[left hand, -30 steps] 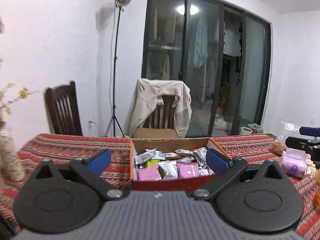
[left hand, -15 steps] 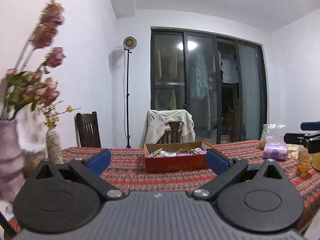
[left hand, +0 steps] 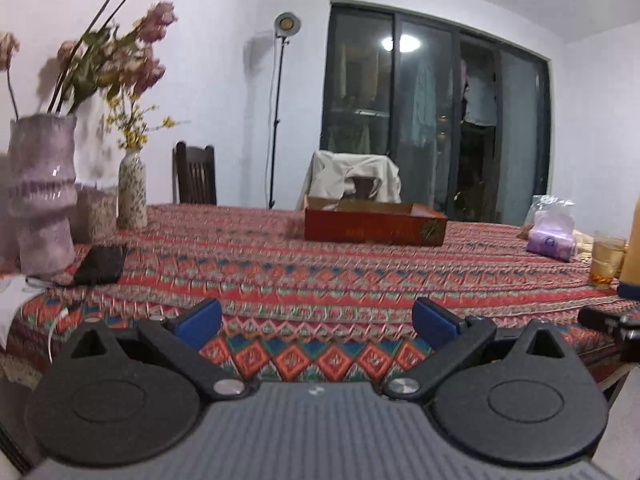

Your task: Organize snacks

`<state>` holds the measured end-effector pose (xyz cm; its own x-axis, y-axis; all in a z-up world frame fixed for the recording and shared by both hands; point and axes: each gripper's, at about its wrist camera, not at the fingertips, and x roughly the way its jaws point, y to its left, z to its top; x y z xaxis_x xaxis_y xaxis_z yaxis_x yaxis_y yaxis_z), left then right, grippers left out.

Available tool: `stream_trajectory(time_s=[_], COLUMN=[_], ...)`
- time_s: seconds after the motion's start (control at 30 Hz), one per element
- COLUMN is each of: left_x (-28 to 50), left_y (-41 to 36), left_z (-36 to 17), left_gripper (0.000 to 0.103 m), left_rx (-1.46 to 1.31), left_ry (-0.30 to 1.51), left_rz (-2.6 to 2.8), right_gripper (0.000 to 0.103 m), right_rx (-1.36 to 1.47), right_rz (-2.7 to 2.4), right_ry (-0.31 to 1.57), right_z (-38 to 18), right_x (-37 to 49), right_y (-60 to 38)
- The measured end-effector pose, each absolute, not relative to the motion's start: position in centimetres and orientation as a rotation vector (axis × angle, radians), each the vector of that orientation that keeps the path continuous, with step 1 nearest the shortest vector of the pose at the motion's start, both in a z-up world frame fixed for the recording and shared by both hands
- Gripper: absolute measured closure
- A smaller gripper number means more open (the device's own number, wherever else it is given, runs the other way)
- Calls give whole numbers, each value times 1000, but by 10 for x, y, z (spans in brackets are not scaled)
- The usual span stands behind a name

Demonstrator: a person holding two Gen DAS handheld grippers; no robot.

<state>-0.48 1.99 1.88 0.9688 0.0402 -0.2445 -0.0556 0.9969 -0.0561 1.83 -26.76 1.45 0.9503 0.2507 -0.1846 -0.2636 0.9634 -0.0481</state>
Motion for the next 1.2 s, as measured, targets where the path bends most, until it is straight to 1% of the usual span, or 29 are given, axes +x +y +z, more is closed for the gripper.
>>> stream_trajectory(time_s=[0.1,0.33,1.2], left_x=[2,5,5], left_y=[14,5,6], left_z=[7,-2,2], left_gripper=[0,0,0], left_rx=[-68,-32,-36], left_ry=[283,304,304], left_rz=[61,52,45], right_gripper=[0,0,0], right_rx=[-54,-31,-7], right_rz=[263,288,330], right_ry=[249,307,296], right_z=[-2,-20,-9], right_x=[32,43,44], right_y=[-265,-255,-250])
